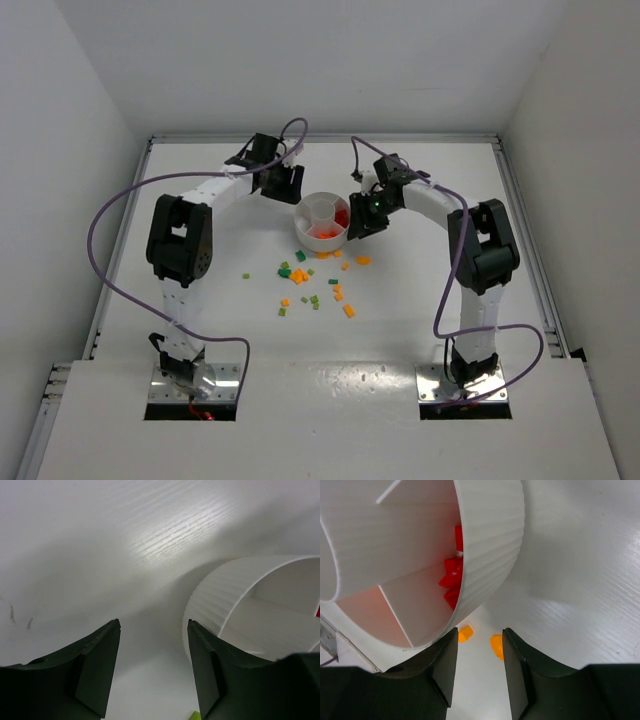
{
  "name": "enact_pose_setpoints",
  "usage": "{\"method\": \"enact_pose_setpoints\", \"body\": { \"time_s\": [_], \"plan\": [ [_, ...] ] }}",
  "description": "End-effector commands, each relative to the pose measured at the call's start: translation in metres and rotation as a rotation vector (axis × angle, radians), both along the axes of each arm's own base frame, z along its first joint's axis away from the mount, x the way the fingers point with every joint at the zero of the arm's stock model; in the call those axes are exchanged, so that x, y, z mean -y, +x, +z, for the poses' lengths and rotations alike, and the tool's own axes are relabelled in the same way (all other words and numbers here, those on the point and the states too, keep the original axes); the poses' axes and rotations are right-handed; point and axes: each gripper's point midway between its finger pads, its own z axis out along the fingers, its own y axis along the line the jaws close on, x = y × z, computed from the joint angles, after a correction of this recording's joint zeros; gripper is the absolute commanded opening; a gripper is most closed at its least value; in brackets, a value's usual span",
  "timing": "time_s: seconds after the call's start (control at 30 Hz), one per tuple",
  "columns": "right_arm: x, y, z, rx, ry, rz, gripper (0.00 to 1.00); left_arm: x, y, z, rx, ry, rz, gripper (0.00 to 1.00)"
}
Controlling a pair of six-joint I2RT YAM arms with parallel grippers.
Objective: Sort the legos into containers by color
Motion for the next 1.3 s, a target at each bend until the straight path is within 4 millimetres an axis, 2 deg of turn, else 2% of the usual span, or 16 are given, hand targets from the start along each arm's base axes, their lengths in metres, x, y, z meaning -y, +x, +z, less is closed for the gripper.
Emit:
{"method": "enact_pose_setpoints", "body": {
  "time_s": [0.0, 0.13, 0.2, 0.23, 0.37, 0.4, 0.6, 0.7, 0.73, 0.8, 0.83, 0.87, 1.03, 1.07, 1.1, 1.27],
  "plan": [
    [-0.006, 0.02, 0.023, 0.076, 0.023, -0.014, 0.41, 0.0, -0.011, 0.024, 0.032, -0.033, -0.04, 0.62],
    [-0.006, 0.026, 0.025, 0.089, 0.018, -0.018, 0.41, -0.007, -0.031, 0.017, 0.01, -0.013, -0.055, 0.62],
    [-0.003, 0.03, 0.028, 0.098, 0.021, -0.028, 0.41, -0.011, -0.037, 0.021, 0.022, -0.001, -0.058, 0.62],
    [-0.003, 0.03, 0.028, 0.098, 0.021, -0.028, 0.41, -0.013, -0.045, 0.016, 0.004, 0.003, -0.058, 0.61],
    [-0.006, 0.044, 0.034, 0.128, 0.023, -0.032, 0.41, -0.016, -0.057, 0.023, 0.03, 0.001, -0.081, 0.61],
    [-0.006, 0.043, 0.029, 0.118, 0.019, -0.032, 0.41, -0.017, -0.059, 0.025, 0.036, 0.006, -0.089, 0.61],
    [-0.007, 0.072, 0.043, 0.181, 0.02, -0.052, 0.41, -0.011, -0.079, 0.035, 0.063, -0.013, -0.174, 0.61],
    [-0.009, 0.088, 0.044, 0.204, 0.011, -0.071, 0.41, -0.007, -0.091, 0.034, 0.051, -0.031, -0.224, 0.61],
    [-0.01, 0.096, 0.051, 0.223, 0.01, -0.076, 0.41, -0.008, -0.097, 0.033, 0.044, -0.026, -0.248, 0.61],
    [-0.007, 0.107, 0.049, 0.228, 0.004, -0.098, 0.41, -0.007, -0.107, 0.032, 0.027, -0.035, -0.285, 0.61],
    [-0.008, 0.115, 0.06, 0.262, 0.008, -0.104, 0.41, -0.008, -0.113, 0.034, 0.03, -0.029, -0.308, 0.61],
    [-0.004, 0.122, 0.059, 0.265, 0.007, -0.115, 0.41, -0.009, -0.116, 0.033, 0.032, -0.024, -0.316, 0.61],
    [0.008, 0.135, 0.068, 0.293, -0.012, -0.151, 0.41, -0.027, -0.119, 0.049, 0.087, 0.008, -0.277, 0.58],
    [0.009, 0.133, 0.064, 0.284, -0.015, -0.151, 0.41, -0.029, -0.116, 0.057, 0.119, 0.018, -0.265, 0.58],
    [0.014, 0.133, 0.069, 0.29, -0.014, -0.16, 0.41, -0.038, -0.115, 0.056, 0.115, 0.033, -0.231, 0.58],
    [0.025, 0.116, 0.07, 0.275, -0.026, -0.161, 0.41, -0.045, -0.107, 0.056, 0.135, 0.068, -0.188, 0.58]
  ]
}}
